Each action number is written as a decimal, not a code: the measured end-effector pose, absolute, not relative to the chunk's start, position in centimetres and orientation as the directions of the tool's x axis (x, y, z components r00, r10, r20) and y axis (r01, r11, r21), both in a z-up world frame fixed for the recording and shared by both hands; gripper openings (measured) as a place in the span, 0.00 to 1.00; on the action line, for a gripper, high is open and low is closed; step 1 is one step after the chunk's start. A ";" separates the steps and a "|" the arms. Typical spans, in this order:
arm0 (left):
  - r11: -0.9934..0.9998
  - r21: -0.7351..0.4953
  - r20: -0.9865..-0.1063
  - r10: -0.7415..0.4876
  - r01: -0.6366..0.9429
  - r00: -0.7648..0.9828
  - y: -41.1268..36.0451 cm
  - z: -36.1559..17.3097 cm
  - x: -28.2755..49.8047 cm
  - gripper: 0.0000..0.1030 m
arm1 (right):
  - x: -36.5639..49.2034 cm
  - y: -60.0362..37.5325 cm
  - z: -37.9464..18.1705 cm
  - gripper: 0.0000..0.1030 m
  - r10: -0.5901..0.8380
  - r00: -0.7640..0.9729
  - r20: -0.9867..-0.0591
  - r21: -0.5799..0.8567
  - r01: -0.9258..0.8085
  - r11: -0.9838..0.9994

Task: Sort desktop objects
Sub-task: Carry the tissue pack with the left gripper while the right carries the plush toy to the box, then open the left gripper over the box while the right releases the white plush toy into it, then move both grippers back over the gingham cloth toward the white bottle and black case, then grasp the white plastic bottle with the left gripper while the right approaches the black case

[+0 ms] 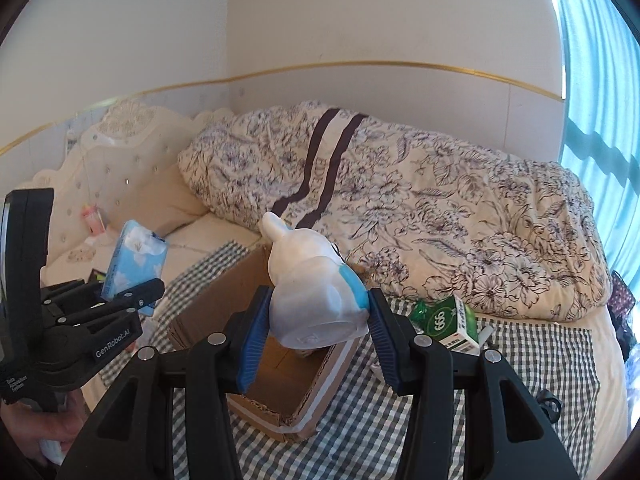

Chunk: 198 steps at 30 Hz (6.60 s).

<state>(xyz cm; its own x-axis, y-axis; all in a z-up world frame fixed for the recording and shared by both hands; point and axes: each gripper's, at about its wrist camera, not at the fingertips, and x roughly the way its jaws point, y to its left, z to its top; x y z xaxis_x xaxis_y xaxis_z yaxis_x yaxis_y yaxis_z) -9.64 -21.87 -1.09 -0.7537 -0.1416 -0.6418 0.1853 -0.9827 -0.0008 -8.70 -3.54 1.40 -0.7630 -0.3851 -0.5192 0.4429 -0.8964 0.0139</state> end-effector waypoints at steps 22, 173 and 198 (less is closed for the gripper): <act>-0.986 0.018 -0.803 -0.113 0.165 -0.585 -24.2 -8.3 -18.9 0.20 | -18.2 -9.5 -7.0 0.46 -0.309 -0.598 -0.739 -0.047 0.504 -0.862; -0.954 -0.001 -0.797 0.181 -0.299 -0.576 18.3 -17.2 -17.1 1.00 | -15.5 35.4 -13.8 0.86 0.100 -0.621 -0.778 -0.173 0.058 -0.983; -0.960 -0.014 -0.845 0.160 -0.278 -0.510 20.7 -25.6 -20.1 0.49 | -20.1 35.7 -20.2 0.79 0.018 -0.532 -0.846 -0.096 0.120 -0.988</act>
<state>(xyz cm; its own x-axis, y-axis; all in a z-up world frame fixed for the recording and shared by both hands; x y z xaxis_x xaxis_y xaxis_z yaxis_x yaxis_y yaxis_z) -20.07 20.66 -25.62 -0.5100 0.1599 -0.8452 -0.2784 -0.9604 -0.0136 -20.12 35.66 -20.19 -0.5323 0.0180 -0.8464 0.1198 -0.9881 -0.0963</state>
